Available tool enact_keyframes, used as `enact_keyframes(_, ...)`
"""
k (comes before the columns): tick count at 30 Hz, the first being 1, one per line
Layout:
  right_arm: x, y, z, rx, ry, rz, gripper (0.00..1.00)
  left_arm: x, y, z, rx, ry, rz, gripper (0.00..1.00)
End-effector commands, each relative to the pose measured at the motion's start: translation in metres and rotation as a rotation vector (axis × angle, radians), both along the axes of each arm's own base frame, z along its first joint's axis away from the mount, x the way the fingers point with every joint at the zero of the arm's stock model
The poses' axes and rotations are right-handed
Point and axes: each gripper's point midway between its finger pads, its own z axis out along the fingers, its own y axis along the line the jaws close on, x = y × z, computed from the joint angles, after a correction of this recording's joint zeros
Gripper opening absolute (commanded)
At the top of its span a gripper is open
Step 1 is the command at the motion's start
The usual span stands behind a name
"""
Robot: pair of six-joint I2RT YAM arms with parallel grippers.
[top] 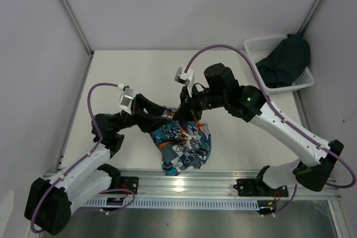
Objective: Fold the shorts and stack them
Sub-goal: Move the shorts to the center of the board, then flatten the shorts out
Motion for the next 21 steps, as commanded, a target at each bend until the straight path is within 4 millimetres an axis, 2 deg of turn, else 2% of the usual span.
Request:
enact_keyframes(1,0.014,0.004,0.032,0.080,-0.037,-0.040,0.00,-0.013,-0.003,0.008,-0.005,-0.082,-0.049,0.47)
enact_keyframes(3,0.019,0.005,0.036,0.099,-0.037,-0.058,0.00,-0.012,-0.004,0.008,0.002,-0.079,-0.045,0.34)
enact_keyframes(4,0.022,0.003,0.036,0.103,-0.037,-0.072,0.00,-0.011,-0.004,0.007,0.007,-0.079,-0.042,0.19)
enact_keyframes(6,0.027,0.003,0.039,0.121,-0.033,-0.094,0.00,-0.007,-0.004,0.009,0.007,-0.062,-0.025,0.00)
enact_keyframes(7,0.029,0.002,0.034,0.115,-0.031,-0.106,0.05,-0.005,-0.004,0.009,0.008,-0.056,-0.015,0.00)
enact_keyframes(8,0.031,0.001,0.033,0.116,-0.034,-0.120,0.15,-0.003,-0.004,0.012,0.007,-0.057,-0.003,0.00)
enact_keyframes(9,0.031,-0.002,0.033,0.117,-0.042,-0.133,0.36,0.002,-0.003,0.017,-0.001,-0.050,0.022,0.00)
enact_keyframes(10,0.034,-0.005,0.019,0.089,-0.036,-0.161,0.49,0.004,-0.003,0.020,0.001,-0.036,0.035,0.00)
enact_keyframes(12,0.037,-0.017,0.017,0.102,-0.069,-0.216,0.70,0.012,0.000,0.031,-0.019,-0.024,0.086,0.00)
enact_keyframes(13,0.037,-0.022,0.013,0.109,-0.073,-0.233,0.74,0.016,0.001,0.037,-0.016,-0.008,0.109,0.00)
enact_keyframes(14,0.042,-0.027,-0.005,0.101,-0.062,-0.263,0.78,0.019,0.002,0.039,-0.015,0.006,0.131,0.00)
enact_keyframes(15,0.040,-0.037,0.000,0.134,-0.074,-0.291,0.84,0.022,0.004,0.042,-0.016,0.014,0.154,0.00)
enact_keyframes(16,0.044,-0.043,-0.016,0.137,-0.044,-0.324,0.86,0.029,0.007,0.052,-0.021,0.031,0.200,0.00)
enact_keyframes(19,0.043,-0.057,-0.020,0.175,-0.058,-0.380,0.86,0.038,0.014,0.070,-0.045,0.037,0.276,0.00)
enact_keyframes(20,0.043,-0.061,-0.038,0.147,-0.045,-0.397,0.86,0.040,0.015,0.068,-0.035,0.059,0.291,0.00)
enact_keyframes(21,0.044,-0.066,-0.042,0.142,-0.055,-0.426,0.85,0.040,0.016,0.073,-0.037,0.055,0.299,0.00)
